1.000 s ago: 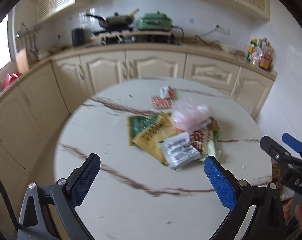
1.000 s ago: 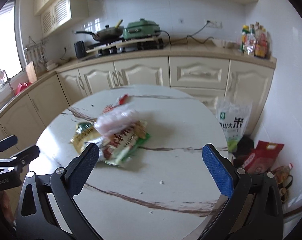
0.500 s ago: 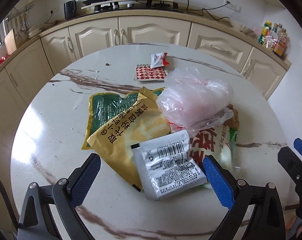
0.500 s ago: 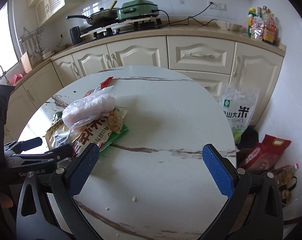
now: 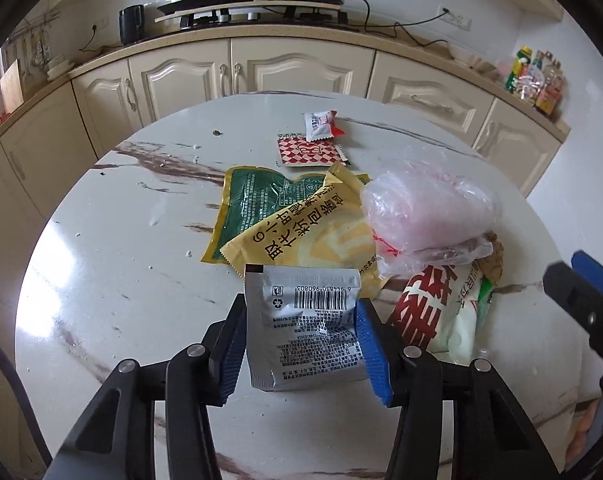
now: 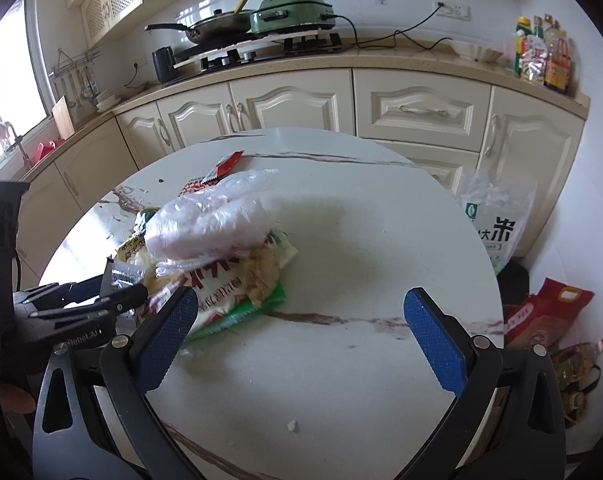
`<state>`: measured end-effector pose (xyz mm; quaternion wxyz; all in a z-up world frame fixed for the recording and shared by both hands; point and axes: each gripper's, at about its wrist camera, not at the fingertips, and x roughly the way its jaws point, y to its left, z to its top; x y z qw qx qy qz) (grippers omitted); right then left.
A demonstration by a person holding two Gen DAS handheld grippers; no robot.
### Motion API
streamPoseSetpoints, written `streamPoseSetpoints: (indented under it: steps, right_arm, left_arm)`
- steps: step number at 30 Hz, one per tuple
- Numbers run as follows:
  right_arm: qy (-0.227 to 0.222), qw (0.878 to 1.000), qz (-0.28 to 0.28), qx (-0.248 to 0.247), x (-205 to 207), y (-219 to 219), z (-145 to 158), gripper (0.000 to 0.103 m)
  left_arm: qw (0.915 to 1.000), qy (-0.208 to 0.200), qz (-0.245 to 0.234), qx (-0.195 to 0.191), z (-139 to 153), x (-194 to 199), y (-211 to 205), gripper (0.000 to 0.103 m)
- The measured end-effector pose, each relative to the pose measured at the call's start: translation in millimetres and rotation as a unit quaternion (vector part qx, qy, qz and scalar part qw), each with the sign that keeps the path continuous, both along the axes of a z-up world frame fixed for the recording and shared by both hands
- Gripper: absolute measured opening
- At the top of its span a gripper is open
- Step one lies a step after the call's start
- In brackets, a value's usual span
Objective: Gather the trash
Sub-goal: 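Grasp the white sachet with the left tool while the right tool grasps the clear plastic bag, then carry the white sachet and plastic bag to the blue bucket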
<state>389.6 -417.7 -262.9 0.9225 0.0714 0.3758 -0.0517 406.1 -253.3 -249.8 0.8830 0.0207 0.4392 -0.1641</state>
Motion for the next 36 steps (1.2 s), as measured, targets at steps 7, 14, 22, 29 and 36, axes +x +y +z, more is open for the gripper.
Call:
streamPoseSetpoints:
  steps: [7, 14, 22, 29, 36]
  right_arm:
    - [0.007, 0.999, 0.034, -0.006, 37.7, 17.5, 7.3, 0.103]
    - [0.052, 0.995, 0.089, 0.013, 92.6, 48.5, -8.7, 0.103]
    - [0.064, 0.992, 0.107, 0.003, 106.2, 60.5, -26.2, 0.100]
    - [0.031, 0.995, 0.093, 0.002, 82.3, 60.1, -2.1, 0.094]
    - [-0.030, 0.996, 0.087, -0.003, 44.6, 88.7, 51.5, 0.094]
  left_arm:
    - [0.9995, 0.004, -0.001, -0.033, 13.9, -12.3, 31.0, 0.040]
    - [0.9986, -0.011, 0.014, -0.050, 33.5, -24.7, 64.8, 0.040]
    - [0.9973, -0.022, 0.015, -0.068, 54.5, -43.2, 95.1, 0.040]
    - [0.9953, -0.034, 0.011, -0.090, 72.0, -62.1, 122.3, 0.040]
    - [0.9915, -0.061, 0.029, -0.111, 98.8, -96.8, 185.2, 0.039]
